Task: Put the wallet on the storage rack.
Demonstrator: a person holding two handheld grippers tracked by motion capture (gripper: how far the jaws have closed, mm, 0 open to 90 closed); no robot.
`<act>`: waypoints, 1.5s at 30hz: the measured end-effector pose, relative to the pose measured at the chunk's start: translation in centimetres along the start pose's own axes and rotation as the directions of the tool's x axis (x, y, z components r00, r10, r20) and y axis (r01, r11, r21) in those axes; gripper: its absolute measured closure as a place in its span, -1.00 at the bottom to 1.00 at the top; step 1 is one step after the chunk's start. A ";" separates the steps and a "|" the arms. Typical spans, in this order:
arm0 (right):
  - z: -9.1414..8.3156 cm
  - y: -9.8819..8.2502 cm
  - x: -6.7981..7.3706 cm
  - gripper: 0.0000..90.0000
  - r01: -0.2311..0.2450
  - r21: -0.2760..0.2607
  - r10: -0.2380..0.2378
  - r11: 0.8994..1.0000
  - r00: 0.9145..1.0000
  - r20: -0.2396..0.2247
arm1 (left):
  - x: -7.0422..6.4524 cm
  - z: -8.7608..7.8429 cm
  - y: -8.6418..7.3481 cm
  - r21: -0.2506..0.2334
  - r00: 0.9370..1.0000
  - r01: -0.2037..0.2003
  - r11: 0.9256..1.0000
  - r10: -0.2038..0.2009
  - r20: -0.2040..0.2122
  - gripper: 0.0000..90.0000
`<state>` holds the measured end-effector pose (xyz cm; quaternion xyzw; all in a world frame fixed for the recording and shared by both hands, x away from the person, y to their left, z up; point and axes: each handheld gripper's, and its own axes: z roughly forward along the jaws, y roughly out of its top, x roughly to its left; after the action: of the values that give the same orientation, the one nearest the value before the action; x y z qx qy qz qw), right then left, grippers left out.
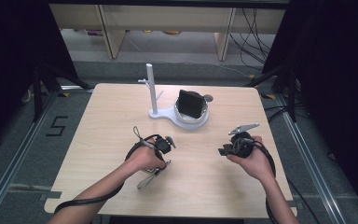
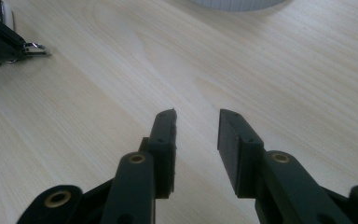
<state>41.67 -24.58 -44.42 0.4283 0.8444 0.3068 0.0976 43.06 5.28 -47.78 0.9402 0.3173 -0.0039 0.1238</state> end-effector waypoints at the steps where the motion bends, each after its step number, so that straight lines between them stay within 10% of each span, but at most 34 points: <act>1: 0.0 0.0 -0.1 0.50 0.010 -0.003 -0.010 1.000 1.000 0.001 | 0.0 0.0 0.1 0.007 1.000 0.011 1.000 -0.011 0.003 0.79; 13: -0.2 -0.2 -0.2 0.49 0.004 0.002 -0.004 1.000 1.000 0.001 | 0.2 -0.2 0.0 -0.004 1.000 0.015 1.000 -0.015 0.019 0.88; 27: 0.1 -0.8 -0.2 0.49 0.009 -0.068 -0.009 0.998 1.000 0.006 | 0.4 -1.1 -2.3 -0.168 1.000 0.011 0.986 -0.007 0.028 0.89; 36: 0.1 -1.1 -0.3 0.48 0.021 -0.103 -0.019 0.994 0.999 0.026 | 1.7 -3.5 -4.5 -0.358 1.000 0.022 0.934 -0.026 -0.007 0.89; 40: 0.5 -1.4 -0.2 0.47 0.000 -0.144 0.003 0.990 1.000 0.022 | 1.9 -4.2 -5.3 -0.457 0.997 0.056 0.888 -0.076 -0.025 0.89; 45: 0.3 -2.0 0.3 0.46 -0.060 -0.110 0.060 0.992 0.998 0.003 | 2.7 -5.0 -6.1 -0.523 0.996 0.032 0.852 -0.069 -0.052 0.89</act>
<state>40.34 -25.12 -45.80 0.4484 0.8127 0.3541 0.1143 41.23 12.70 -44.59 0.8624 0.3351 0.1112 0.3627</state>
